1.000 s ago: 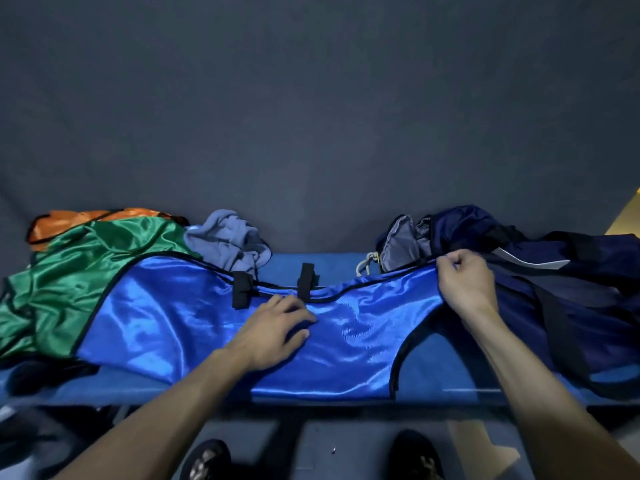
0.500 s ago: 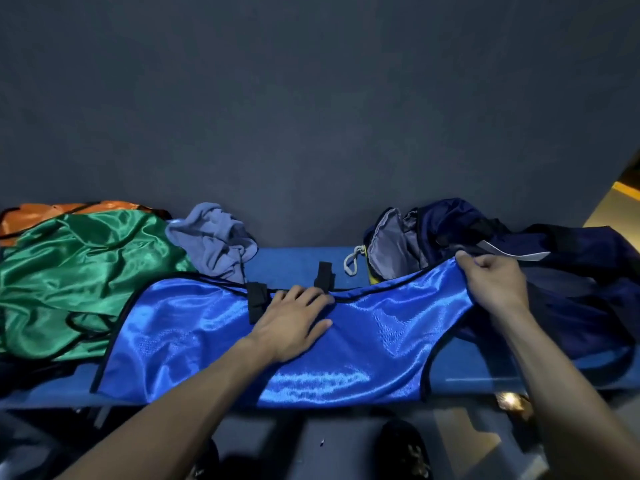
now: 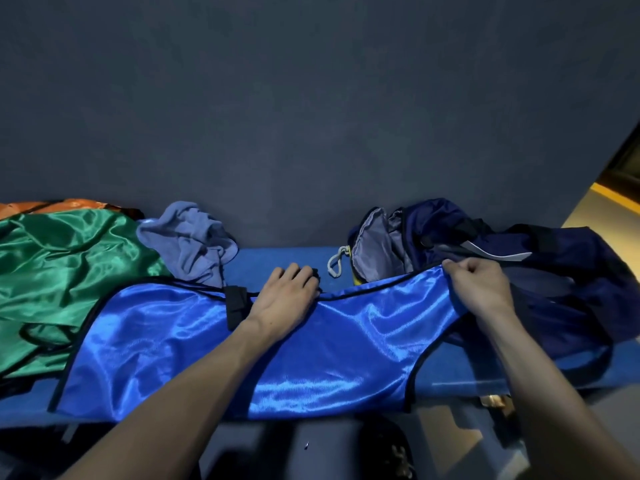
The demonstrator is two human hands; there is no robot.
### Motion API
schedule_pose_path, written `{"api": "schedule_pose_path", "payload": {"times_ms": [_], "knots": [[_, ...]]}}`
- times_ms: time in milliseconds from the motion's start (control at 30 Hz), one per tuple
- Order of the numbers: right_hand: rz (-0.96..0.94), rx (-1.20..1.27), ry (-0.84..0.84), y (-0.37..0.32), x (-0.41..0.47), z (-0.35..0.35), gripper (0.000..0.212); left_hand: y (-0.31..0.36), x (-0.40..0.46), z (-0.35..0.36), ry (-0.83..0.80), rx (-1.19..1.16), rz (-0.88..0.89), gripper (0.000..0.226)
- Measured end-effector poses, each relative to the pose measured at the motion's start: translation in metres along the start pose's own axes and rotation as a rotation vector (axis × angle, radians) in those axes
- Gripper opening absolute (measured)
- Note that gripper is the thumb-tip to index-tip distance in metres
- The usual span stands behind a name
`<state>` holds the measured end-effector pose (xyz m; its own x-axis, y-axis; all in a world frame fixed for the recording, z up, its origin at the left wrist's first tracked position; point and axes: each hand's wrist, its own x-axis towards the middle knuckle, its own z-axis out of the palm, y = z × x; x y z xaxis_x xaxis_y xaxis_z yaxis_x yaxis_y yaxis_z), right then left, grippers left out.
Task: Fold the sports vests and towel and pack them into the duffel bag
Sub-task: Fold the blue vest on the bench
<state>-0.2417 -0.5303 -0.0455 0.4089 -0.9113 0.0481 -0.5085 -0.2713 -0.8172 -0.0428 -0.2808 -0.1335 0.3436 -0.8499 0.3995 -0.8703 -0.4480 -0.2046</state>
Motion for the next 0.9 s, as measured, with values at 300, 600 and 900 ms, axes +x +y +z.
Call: {"api": "schedule_pose_path", "payload": {"times_ms": [300, 600, 900], "knots": [[-0.008, -0.011, 0.036, 0.000, 0.001, 0.005, 0.044, -0.009, 0.003, -0.018, -0.145, -0.220, 0.046, 0.025], [-0.005, -0.044, 0.054, -0.002, -0.002, 0.007, 0.032, 0.001, 0.011, -0.002, -0.269, -0.303, -0.284, 0.041], [-0.100, -0.109, 0.081, -0.007, -0.007, 0.013, 0.029, -0.012, -0.014, -0.029, -0.004, -0.331, -0.059, 0.010]]}}
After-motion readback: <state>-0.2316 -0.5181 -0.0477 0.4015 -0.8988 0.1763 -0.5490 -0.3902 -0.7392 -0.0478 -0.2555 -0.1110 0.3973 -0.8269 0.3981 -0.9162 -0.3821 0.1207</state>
